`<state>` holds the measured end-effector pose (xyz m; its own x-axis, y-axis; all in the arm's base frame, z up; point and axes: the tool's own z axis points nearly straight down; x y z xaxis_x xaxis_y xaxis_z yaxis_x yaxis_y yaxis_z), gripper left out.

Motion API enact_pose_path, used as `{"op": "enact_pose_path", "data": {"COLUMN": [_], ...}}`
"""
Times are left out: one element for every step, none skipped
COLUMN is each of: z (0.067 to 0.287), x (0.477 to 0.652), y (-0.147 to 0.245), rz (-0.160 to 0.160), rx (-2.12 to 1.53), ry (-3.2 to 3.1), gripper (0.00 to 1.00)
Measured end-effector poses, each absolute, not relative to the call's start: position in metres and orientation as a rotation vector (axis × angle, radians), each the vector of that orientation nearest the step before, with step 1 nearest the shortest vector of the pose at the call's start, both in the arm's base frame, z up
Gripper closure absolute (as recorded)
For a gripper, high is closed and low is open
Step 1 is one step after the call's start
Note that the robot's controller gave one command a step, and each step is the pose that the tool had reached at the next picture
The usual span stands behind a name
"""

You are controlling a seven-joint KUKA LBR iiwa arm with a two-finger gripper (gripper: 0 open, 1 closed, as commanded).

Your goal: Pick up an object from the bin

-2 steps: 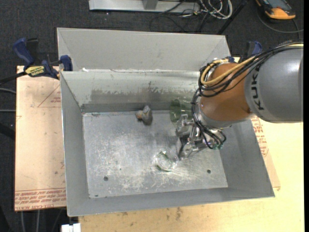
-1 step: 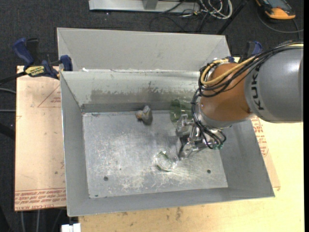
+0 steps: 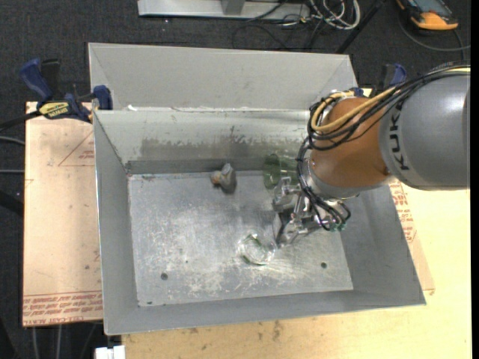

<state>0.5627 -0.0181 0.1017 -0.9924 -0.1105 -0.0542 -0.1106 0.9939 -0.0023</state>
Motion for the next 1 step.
{"op": "enact_pose_path", "data": {"z": [0.1016], "x": [0.5627], "y": [-0.0181], "rz": [0.001], "rx": [-0.171], "ry": [3.083], "gripper": [1.0]}}
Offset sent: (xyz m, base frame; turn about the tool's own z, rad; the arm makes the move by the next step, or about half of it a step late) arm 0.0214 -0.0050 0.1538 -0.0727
